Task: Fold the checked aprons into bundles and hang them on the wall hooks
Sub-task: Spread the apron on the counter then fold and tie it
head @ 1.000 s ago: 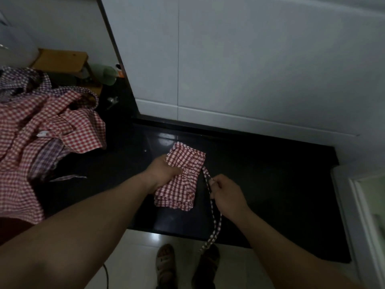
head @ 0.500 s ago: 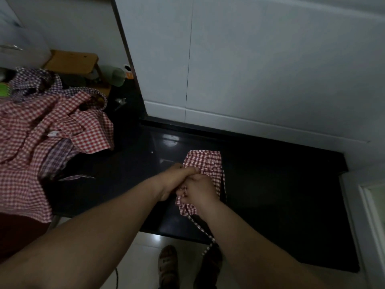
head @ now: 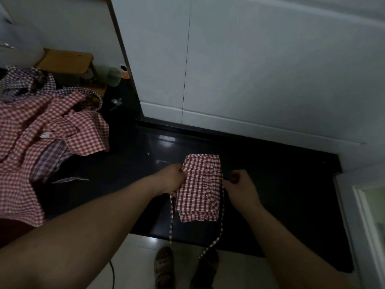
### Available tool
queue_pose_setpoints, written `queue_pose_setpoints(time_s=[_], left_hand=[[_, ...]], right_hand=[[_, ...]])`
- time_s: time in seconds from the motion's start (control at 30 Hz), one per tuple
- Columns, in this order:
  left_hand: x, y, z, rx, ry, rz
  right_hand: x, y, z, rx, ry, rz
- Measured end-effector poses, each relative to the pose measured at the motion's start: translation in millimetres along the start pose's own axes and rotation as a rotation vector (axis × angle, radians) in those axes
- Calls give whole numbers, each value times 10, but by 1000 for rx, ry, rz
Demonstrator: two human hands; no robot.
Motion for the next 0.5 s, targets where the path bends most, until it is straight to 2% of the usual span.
queue_pose_setpoints(time_s=[0.07,0.27,0.37,0.43,0.5], left_hand=[[-47,14,-24,-75,-7,46],[-119,72,-46,-347,-32,158],[-157,-27,-76,-434,12,245],[-182,-132,-135,-460,58,300],[-226,-227,-267,-455,110,341]], right_hand=[[193,-2,-54,33,107,191],[345,119,79,148,100,489],[408,3,50,188,68,562],[431,-87,50,299,39,589],[430,-153,99,432,-8,687]])
Point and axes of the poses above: each hand's wrist, its own x-axis towards the middle knuckle, its own y-axis out of the palm, z = x × y, the point moved 1 cm from there along x, towards the middle knuckle, and after that the axes turned 7 degrees about z, right-handed, at the moved point
